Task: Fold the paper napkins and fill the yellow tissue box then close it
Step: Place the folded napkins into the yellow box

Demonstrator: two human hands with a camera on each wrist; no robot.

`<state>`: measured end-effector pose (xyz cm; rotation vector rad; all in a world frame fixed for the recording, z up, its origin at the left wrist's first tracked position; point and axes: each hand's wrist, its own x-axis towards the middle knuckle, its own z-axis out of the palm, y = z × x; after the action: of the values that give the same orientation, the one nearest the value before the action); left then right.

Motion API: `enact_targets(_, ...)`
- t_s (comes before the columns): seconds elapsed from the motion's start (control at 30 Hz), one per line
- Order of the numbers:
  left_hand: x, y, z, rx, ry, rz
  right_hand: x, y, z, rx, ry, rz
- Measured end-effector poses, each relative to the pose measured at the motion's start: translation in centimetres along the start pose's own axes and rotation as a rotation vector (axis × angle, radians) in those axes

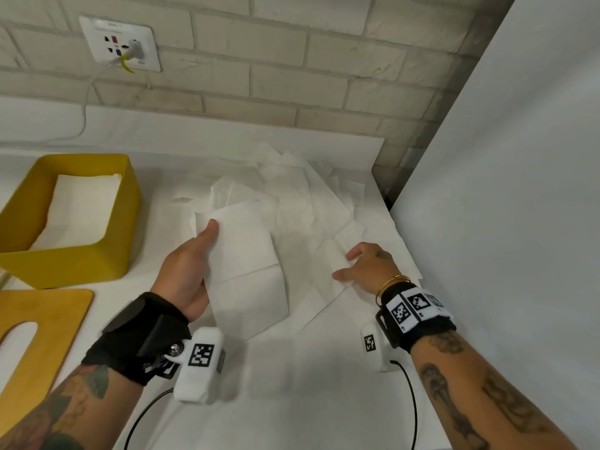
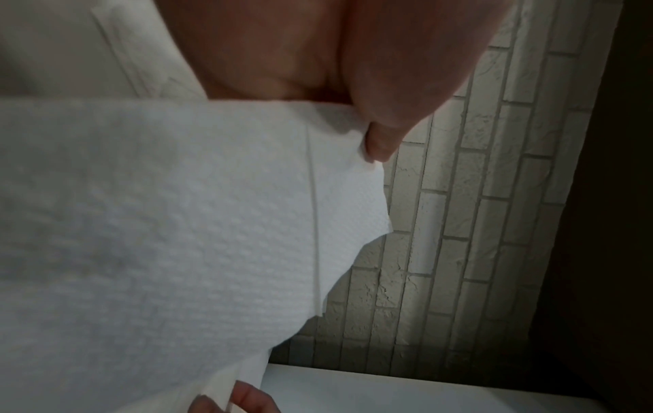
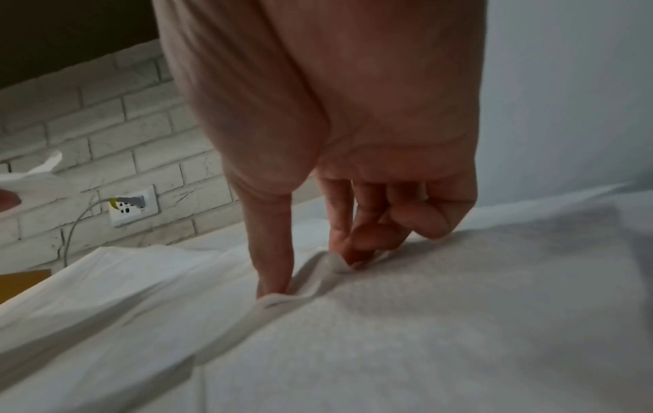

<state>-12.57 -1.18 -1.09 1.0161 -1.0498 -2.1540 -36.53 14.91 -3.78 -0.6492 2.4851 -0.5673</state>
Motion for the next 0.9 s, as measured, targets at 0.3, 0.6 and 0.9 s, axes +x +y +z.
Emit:
enact_targets(0.3, -0.2, 0.7, -1.0, 0.005, -0.002, 0.015, -1.1, -0.9, -1.6, 0.384, 0.198, -0.215)
enact_targets(0.6, -0.2, 1.5, -0.1, 0.006, -0.078, 0.027, -8.3, -6.5, -6.9, 0.716, 0.053, -0.688)
enact_targets(0.9, -1.4, 0.8, 1.9, 0.049, -0.26, 0.019, -8.9, -9.7, -0.8, 0.82, -0.198, -0.522)
